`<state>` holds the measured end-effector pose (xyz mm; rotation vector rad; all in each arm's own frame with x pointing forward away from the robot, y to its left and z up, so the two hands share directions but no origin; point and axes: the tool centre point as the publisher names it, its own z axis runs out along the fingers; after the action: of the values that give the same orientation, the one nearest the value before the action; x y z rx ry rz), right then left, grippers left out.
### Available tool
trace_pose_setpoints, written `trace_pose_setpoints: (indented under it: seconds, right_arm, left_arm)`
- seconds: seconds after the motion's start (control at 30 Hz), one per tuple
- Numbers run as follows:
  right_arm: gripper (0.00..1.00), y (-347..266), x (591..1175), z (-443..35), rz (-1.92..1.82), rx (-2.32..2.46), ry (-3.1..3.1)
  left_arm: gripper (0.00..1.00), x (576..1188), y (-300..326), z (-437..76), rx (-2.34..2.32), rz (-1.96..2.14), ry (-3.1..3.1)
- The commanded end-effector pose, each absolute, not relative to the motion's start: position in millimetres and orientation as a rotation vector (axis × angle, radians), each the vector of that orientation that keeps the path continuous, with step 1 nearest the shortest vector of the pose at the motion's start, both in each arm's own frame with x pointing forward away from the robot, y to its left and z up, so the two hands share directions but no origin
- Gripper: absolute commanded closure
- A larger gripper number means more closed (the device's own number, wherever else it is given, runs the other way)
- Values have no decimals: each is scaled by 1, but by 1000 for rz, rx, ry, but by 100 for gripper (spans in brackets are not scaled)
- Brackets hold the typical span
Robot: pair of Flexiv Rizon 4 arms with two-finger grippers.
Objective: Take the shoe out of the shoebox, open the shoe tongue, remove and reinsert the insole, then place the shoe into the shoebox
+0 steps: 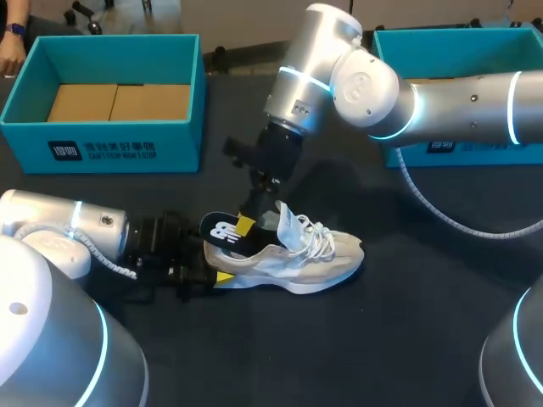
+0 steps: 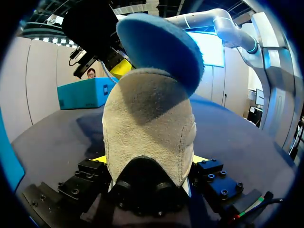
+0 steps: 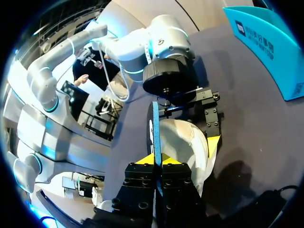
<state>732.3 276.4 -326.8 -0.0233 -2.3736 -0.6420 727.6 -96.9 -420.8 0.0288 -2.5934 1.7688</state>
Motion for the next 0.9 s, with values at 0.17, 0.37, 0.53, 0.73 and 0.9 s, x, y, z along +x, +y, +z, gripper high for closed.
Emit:
trace_pose_setpoints:
  seconds: [0.17,0.37,0.53,0.73,0.9]
  right_arm:
    - [100,276,740,-310,-684,-39,-2403]
    - [100,280,751,-296,-726,-44,-2462]
    - [100,282,760,-285,-771,-55,-2524]
    - [100,286,774,-275,-855,-60,-2600]
    - [100,287,788,-265,-965,-72,-2671]
  left_arm:
    - [100,729,-98,-425,27,1764,-2595]
    - [100,729,-98,-425,27,1764,-2595]
    - [100,729,-98,-425,27,1764,-2595]
    - [100,729,-98,-425,27,1764,-2595]
    - [100,729,-98,-425,27,1764,-2595]
